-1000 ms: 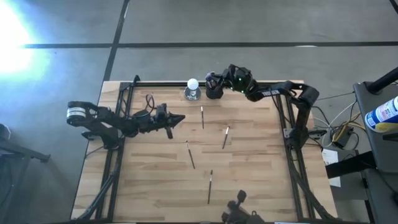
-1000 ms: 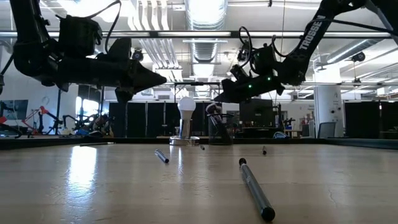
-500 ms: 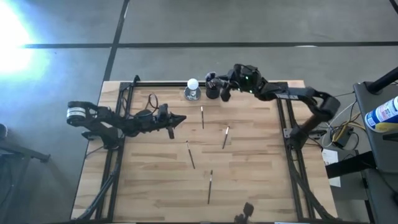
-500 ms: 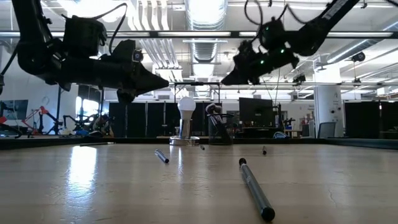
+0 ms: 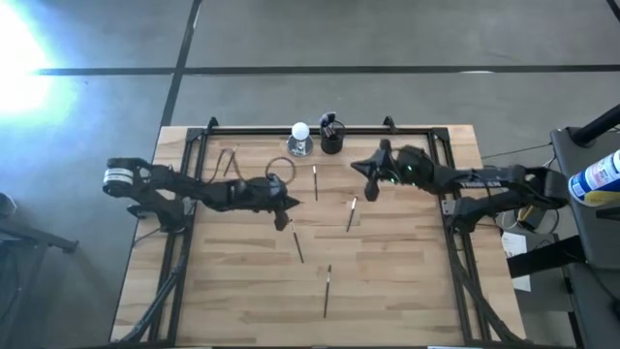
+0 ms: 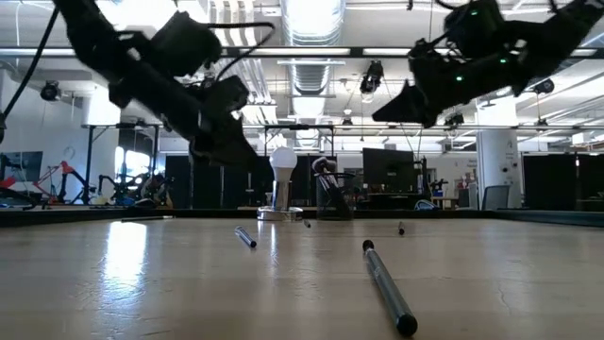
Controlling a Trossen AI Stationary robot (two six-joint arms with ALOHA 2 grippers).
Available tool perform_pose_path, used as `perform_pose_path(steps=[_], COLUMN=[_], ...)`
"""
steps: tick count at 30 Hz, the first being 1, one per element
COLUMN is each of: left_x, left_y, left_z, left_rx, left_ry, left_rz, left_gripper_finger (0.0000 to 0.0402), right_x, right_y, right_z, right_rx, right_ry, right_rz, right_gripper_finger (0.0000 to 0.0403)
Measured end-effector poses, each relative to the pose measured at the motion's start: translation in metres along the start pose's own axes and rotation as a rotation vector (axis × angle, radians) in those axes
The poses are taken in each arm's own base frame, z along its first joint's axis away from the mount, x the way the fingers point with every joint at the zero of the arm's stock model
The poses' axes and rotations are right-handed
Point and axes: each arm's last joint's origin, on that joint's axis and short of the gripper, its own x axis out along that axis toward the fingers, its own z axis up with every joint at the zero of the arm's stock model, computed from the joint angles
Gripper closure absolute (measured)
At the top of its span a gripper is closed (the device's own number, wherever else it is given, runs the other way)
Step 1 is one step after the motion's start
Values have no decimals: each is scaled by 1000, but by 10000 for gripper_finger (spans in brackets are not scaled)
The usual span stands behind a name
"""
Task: Pick & Place Makeup Supplies
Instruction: Put the makeup brush into the black makeup holder
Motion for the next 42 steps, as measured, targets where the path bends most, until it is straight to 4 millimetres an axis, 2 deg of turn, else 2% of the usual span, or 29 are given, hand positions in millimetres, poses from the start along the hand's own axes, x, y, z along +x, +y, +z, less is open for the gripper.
perform_pose_path(steps=[5,11,16,20,23,31,42], left_x=[-4,-3,12,25,32,49,47], left_y=[-19,-42,-45,-44,-45,-57,-75], left_z=[8,3,-5,-14,-20,-18,-24], left_rx=[-128,-337,-520,-619,-657,-628,-617], left_ry=[148,261,262,283,319,349,382], left_rz=[162,238,323,394,445,491,503], left_gripper_finger=[386,318,272,260,260,269,383], right_x=[-21,-39,-48,-51,-53,-55,-56], right_y=[10,14,13,14,16,16,16], right_z=[-16,-36,-42,-43,-48,-58,-67], right_rx=[30,72,96,101,98,108,113], right_ry=[-49,-98,-149,-157,-145,-115,-87], right_rz=[-22,-6,3,14,25,30,28], right_gripper_finger=[392,392,392,392,392,392,392])
